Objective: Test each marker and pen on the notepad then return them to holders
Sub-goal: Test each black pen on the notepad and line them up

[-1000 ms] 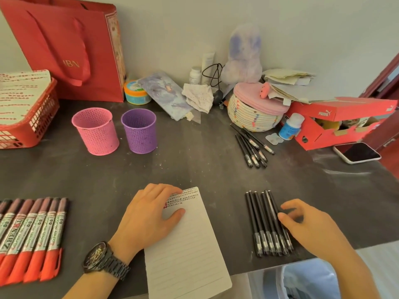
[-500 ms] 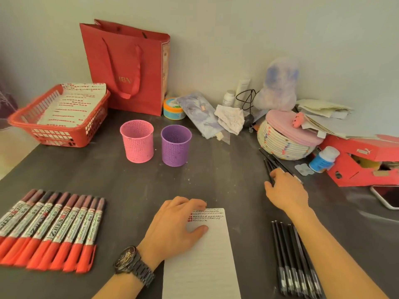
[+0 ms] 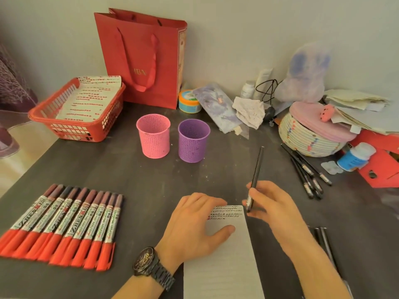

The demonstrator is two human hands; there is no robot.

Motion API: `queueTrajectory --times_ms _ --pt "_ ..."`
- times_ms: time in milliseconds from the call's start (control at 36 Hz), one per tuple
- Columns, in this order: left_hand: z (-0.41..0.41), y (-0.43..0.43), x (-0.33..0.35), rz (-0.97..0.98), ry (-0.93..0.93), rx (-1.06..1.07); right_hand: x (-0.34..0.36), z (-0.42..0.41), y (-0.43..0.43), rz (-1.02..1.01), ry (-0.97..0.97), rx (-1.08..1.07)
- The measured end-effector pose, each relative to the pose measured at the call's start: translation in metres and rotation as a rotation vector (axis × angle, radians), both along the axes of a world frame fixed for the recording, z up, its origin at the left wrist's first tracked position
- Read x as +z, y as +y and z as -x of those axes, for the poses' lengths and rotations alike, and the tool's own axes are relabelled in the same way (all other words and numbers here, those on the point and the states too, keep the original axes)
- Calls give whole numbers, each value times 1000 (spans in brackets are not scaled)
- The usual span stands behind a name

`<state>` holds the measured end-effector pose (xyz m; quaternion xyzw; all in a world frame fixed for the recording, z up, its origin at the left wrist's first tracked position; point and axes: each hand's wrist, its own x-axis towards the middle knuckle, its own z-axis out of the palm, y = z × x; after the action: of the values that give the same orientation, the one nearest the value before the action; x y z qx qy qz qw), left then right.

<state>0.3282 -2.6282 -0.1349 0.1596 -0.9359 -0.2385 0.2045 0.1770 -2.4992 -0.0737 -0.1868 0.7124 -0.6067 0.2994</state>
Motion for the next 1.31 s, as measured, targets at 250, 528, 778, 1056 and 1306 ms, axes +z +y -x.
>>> queueTrajectory --times_ms 250,528,778,1056,1306 --pt "5 1 -4 154 149 -18 -41 -58 -5 163 186 -14" --pt "11 3 -3 244 112 52 -52 -55 -6 212 131 -104" --pt "12 -2 -6 115 146 101 -47 -46 -2 338 -74 -283" --pt "9 -4 -8 1 -8 32 -31 -15 1 235 -21 -174" --pt "10 -6 -9 -9 -4 55 -49 -18 -15 22 316 -175"
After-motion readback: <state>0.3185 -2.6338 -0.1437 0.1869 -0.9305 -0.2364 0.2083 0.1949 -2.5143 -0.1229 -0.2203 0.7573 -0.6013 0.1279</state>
